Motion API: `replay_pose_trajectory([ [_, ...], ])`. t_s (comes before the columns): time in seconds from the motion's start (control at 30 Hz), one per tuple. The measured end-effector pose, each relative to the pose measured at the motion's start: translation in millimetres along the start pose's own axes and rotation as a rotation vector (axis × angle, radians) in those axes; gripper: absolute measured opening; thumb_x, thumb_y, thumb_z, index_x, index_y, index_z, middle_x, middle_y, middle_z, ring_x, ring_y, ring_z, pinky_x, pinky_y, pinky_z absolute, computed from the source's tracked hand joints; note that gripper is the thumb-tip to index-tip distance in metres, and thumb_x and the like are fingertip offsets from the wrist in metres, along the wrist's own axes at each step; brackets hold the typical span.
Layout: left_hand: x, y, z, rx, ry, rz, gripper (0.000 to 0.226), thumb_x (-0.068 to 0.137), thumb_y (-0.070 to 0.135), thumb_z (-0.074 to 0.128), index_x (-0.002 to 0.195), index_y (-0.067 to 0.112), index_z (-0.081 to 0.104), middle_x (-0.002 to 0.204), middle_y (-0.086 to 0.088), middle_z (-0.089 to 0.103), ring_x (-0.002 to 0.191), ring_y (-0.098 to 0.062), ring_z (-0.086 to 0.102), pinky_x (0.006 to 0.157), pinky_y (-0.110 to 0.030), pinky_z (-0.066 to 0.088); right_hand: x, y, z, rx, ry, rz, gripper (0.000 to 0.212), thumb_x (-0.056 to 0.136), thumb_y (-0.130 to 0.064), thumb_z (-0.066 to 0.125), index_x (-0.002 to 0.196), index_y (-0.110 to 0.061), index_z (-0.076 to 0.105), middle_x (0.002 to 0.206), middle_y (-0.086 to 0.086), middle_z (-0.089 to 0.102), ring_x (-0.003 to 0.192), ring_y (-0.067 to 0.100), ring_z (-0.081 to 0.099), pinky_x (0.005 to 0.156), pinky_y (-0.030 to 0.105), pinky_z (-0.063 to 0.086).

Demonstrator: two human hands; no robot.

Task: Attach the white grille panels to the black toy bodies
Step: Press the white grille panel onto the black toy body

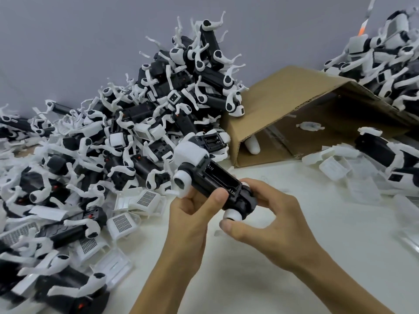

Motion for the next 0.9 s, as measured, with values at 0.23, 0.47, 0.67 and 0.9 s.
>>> replay_pose_trajectory([
  [0.23, 3, 18, -18, 1.046, 0.117, 0.531, 0.041, 0.068, 0.025, 0.07, 0.109, 0.023, 0.072, 0.106, 0.022, 0.067, 0.105, -0.008, 0.061, 0.089, -0.034, 0.049, -1, 6, 5, 0.075, -0.104, 0.008, 0.106, 0.064, -0.052, 0.084, 0.15, -0.057, 0.022, 0.147, -0.039, 0.04, 0.136, -0.011, 0.041, 0.103, 0.013, 0.043],
  [0.47, 0, 8, -8, 1.186, -0.078, 0.564, 0.054, 0.061, 0.014, 0.077, 0.114, 0.015, 0.072, 0.111, 0.008, 0.07, 0.109, -0.015, 0.064, 0.091, -0.043, 0.05, -3, -2, 1, -0.126, 0.073, -0.127, 0.065, 0.065, -0.031, 0.095, 0.122, -0.03, 0.064, 0.1, -0.018, 0.07, 0.095, 0.011, 0.069, 0.077, 0.018, 0.055],
  [0.67, -3, 6, -2, 1.227, -0.031, 0.657, 0.063, 0.066, 0.029, 0.08, 0.123, 0.006, 0.066, 0.118, 0.013, 0.064, 0.111, -0.003, 0.054, 0.097, -0.023, 0.036, -1, 2, -4, 0.021, 0.121, -0.007, 0.06, 0.065, -0.042, 0.087, 0.12, -0.032, 0.066, 0.101, -0.019, 0.072, 0.096, 0.007, 0.069, 0.075, 0.014, 0.054],
  [0.9, -4, -7, 3, 1.454, 0.108, 0.647, 0.082, 0.056, 0.033, 0.095, 0.123, 0.015, 0.052, 0.119, -0.008, 0.061, 0.117, -0.028, 0.048, 0.096, -0.045, 0.04, 4, 2, -3, 0.177, 0.286, 0.171, 0.049, 0.063, -0.076, 0.072, 0.081, -0.031, 0.075, 0.076, -0.01, 0.075, 0.072, 0.006, 0.071, 0.061, 0.016, 0.053],
])
Point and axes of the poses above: each hand's wrist, its own x-axis towards the middle knuckle, its own z-axis out of the palm, y = z × x, the point moved 2 cm from there along x, towards the middle knuckle
